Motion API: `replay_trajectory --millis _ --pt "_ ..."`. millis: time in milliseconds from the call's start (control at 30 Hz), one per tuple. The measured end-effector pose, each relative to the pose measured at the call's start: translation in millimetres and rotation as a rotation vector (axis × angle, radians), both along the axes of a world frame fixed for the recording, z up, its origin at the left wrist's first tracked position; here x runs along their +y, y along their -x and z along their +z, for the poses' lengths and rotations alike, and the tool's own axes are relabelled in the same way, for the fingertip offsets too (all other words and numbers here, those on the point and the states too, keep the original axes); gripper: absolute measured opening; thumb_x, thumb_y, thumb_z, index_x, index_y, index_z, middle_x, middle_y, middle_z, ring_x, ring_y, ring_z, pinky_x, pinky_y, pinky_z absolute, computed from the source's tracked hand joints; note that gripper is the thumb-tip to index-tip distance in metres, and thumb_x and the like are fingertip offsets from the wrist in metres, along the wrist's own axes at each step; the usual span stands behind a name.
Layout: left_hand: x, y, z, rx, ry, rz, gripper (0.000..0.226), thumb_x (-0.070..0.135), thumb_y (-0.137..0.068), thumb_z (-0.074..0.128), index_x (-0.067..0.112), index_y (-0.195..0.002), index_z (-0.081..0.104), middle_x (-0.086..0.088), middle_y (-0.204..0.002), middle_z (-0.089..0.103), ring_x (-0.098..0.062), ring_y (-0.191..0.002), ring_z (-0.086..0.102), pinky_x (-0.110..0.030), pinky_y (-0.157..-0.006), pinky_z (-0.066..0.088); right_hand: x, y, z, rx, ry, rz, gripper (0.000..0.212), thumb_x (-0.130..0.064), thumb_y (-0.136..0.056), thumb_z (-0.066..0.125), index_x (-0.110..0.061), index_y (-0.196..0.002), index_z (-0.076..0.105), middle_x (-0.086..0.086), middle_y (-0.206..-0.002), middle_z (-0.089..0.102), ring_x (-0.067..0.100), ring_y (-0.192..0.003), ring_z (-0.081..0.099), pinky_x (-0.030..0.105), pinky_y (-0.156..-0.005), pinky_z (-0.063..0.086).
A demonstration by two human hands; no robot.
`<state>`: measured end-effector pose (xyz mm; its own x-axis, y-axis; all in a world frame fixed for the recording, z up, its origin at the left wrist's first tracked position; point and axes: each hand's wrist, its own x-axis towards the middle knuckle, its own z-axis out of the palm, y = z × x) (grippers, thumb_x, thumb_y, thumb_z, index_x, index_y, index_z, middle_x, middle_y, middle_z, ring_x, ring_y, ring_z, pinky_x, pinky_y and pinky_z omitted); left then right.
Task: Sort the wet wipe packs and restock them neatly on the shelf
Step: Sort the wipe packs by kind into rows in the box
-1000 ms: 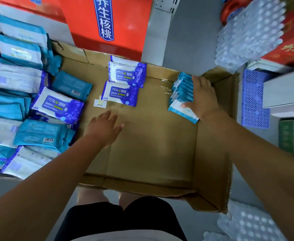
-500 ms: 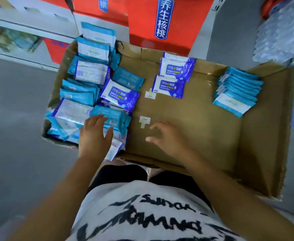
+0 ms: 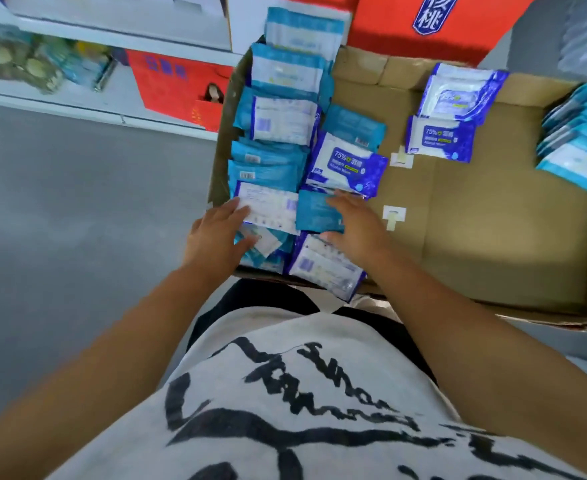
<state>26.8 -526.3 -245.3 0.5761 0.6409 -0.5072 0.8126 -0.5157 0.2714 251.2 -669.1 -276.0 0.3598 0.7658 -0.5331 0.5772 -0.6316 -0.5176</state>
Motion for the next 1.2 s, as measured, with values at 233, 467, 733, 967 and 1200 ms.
replay_trajectory --millis 233,467,733,967,1200 --pt "3.8 2.7 -2.0 -0.067 0.002 -0.049 0.06 0.046 -0.099 0.061 0.021 -0.152 0.045 -0.001 -0.164 0.035 -0.023 -0.15 0.03 -0.046 -0.125 0.022 -2.3 -2.0 1.2 -0.016 -0.073 -0.224 0.034 -0.023 -0.102 0.056 -0.011 -0.133 0.062 0.014 -0.13 0.065 0.031 -0.115 0.059 0.034 -0.097 0.044" --pt "-14.3 -42.4 32.6 -0.435 0.549 0.439 0.05 0.052 -0.098 0.062 0.026 -0.14 0.056 0.016 -0.138 0.056 -0.005 -0.127 0.052 -0.035 -0.115 0.043 -2.9 9.7 49.2 0.276 -0.316 -0.678 0.014 -0.029 -0.105 0.048 -0.029 -0.096 0.058 0.012 -0.098 0.069 0.022 -0.082 0.062 0.034 -0.074 0.049" --pt "-19.6 -62.4 31.5 -0.607 1.029 0.879 0.013 0.033 -0.104 0.057 0.026 -0.11 0.066 0.001 -0.113 0.076 -0.017 -0.101 0.075 -0.037 -0.087 0.062 3.7 34.5 60.6 0.433 -0.378 -0.768 0.017 -0.024 -0.103 0.055 -0.016 -0.107 0.07 0.0 -0.103 0.074 0.009 -0.094 0.069 0.028 -0.084 0.058" --pt "3.6 -25.6 29.7 -0.605 0.895 1.062 0.017 0.035 -0.104 0.057 0.025 -0.116 0.064 -0.001 -0.12 0.072 -0.021 -0.107 0.073 -0.041 -0.085 0.062 -14.1 8.7 8.9 0.2 -0.092 -0.521 0.036 -0.031 -0.092 0.072 -0.015 -0.124 0.067 0.003 -0.129 0.063 0.018 -0.12 0.058 0.038 -0.106 0.046" --pt "-0.1 -10.7 31.7 -0.622 0.933 1.128 0.014 0.033 -0.105 0.055 0.027 -0.114 0.065 0.0 -0.118 0.075 -0.023 -0.11 0.073 -0.048 -0.094 0.06 -14.4 6.5 -20.1 0.049 -0.028 -0.321 0.065 -0.033 -0.077 0.085 -0.019 -0.135 0.06 0.005 -0.139 0.047 0.023 -0.132 0.04 0.032 -0.111 0.034"
